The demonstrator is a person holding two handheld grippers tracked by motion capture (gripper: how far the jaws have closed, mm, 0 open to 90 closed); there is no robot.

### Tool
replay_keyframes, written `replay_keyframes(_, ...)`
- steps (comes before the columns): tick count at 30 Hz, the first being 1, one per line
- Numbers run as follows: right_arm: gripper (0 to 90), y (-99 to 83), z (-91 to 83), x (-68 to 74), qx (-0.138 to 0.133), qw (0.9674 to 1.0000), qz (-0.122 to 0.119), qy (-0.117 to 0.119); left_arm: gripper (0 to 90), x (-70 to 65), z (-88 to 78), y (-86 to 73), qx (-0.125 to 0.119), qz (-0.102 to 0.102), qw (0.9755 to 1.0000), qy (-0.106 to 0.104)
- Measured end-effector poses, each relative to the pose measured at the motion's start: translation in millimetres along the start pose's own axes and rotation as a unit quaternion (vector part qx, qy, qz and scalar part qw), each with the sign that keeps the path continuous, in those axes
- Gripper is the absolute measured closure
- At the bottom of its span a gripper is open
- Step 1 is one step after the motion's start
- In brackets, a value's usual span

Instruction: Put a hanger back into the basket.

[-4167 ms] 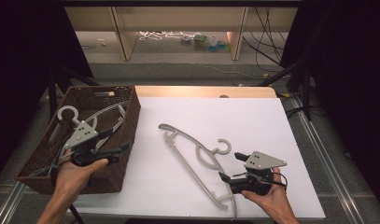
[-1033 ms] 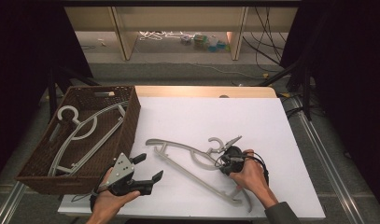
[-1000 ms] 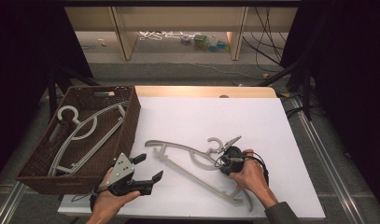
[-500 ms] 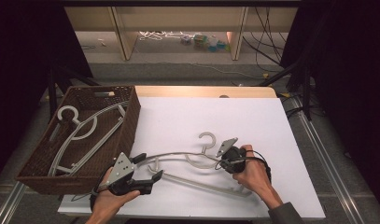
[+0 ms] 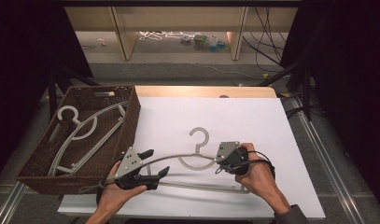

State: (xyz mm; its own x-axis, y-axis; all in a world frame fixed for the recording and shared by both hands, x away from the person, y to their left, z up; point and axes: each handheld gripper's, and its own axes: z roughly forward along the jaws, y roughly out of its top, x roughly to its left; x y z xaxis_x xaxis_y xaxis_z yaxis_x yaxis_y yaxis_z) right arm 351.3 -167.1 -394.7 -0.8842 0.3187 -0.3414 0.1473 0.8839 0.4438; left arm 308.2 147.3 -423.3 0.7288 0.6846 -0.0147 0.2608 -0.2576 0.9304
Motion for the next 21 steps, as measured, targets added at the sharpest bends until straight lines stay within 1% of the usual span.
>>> replay_keyframes(1, 82.2, 0.5, -1.6, 1.1, 0.0, 1.0, -0.003, 0.002, 22.4, -0.2, 2.6, 2.7, 0.006, 0.006, 1.0, -0.003)
replay_keyframes(2, 82.2, 0.6, -2.5, 1.4, -0.002, 0.9999, -0.014, 0.004, 22.7, 0.3, 4.8, 5.0, 0.013, 0.013, 0.9998, -0.006)
replay_keyframes(3, 82.2, 1.7, -3.1, 3.1, -0.003, 0.9999, -0.009, 0.005, 23.1, 0.0, 7.8, 6.7, 0.019, 0.01, 0.9997, -0.01)
replay_keyframes(4, 82.2, 2.3, -3.9, 3.5, -0.005, 0.9999, -0.015, 0.003, 23.2, 0.0, 10.7, 8.7, 0.026, 0.012, 0.9995, -0.015)
replay_keyframes(5, 82.2, 3.0, -4.5, 4.2, -0.005, 0.9998, -0.019, 0.003, 23.1, 0.0, 12.3, 10.2, 0.033, 0.016, 0.9992, -0.014)
replay_keyframes(6, 82.2, 3.6, -4.8, 4.8, -0.005, 0.9997, -0.021, 0.005, 23.2, -1.1, 15.7, 11.3, 0.035, 0.013, 0.9992, -0.016)
replay_keyframes(7, 82.2, 4.3, -5.6, 5.4, -0.005, 0.9996, -0.027, 0.004, 23.2, -1.5, 18.6, 13.2, 0.044, 0.019, 0.9987, -0.016)
replay_keyframes(9, 82.2, 5.4, -6.4, 6.7, -0.006, 0.9995, -0.031, 0.004, 23.2, -2.0, 21.6, 13.9, 0.048, 0.018, 0.9985, -0.019)
replay_keyframes(11, 82.2, 7.8, -8.5, 9.6, -0.007, 0.9993, -0.035, 0.006, 23.3, -3.1, 29.1, 16.3, 0.062, 0.025, 0.9975, -0.024)
replay_keyframes(12, 82.1, 8.7, -9.5, 10.8, -0.007, 0.9993, -0.036, 0.006, 23.6, -4.0, 31.6, 16.9, 0.067, 0.023, 0.9971, -0.027)
replay_keyframes(13, 82.2, 9.5, -10.4, 11.4, -0.007, 0.9993, -0.037, 0.004, 24.3, -4.0, 31.6, 16.9, 0.067, 0.023, 0.9971, -0.027)
replay_keyframes(14, 82.2, 9.9, -11.3, 11.9, -0.007, 0.9993, -0.037, 0.006, 24.4, -5.1, 35.6, 18.1, 0.085, 0.033, 0.9953, -0.034)
replay_keyframes(15, 82.2, 9.9, -11.3, 11.9, -0.007, 0.9993, -0.037, 0.006, 24.4, -5.1, 35.6, 18.1, 0.085, 0.033, 0.9953, -0.034)
replay_keyframes(16, 82.2, 10.3, -12.4, 12.5, -0.01, 0.9991, -0.041, 0.006, 24.7, -6.4, 39.6, 19.1, 0.089, 0.039, 0.9946, -0.037)
replay_keyframes(17, 82.2, 10.5, -12.8, 12.9, -0.01, 0.999, -0.042, 0.006, 25.2, -5.8, 40.6, 20.1, 0.097, 0.048, 0.9933, -0.04)
replay_keyframes(18, 82.2, 10.7, -13.2, 13.5, -0.01, 0.9991, -0.042, 0.006, 25.4, -6.8, 42.3, 20.6, 0.098, 0.043, 0.9935, -0.039)
replay_keyframes(19, 82.1, 11.0, -13.8, 14.4, -0.009, 0.9991, -0.041, 0.007, 25.8, -6.8, 42.3, 20.6, 0.098, 0.043, 0.9935, -0.039)
replay_keyframes(20, 82.2, 11.3, -14.2, 14.6, -0.01, 0.999, -0.043, 0.006, 27.0, -8.0, 45.6, 21.4, 0.091, 0.037, 0.9944, -0.039)
replay_keyframes(21, 82.2, 11.3, -14.2, 14.6, -0.01, 0.999, -0.043, 0.006, 28.5, -8.0, 45.6, 21.4, 0.091, 0.037, 0.9944, -0.039)
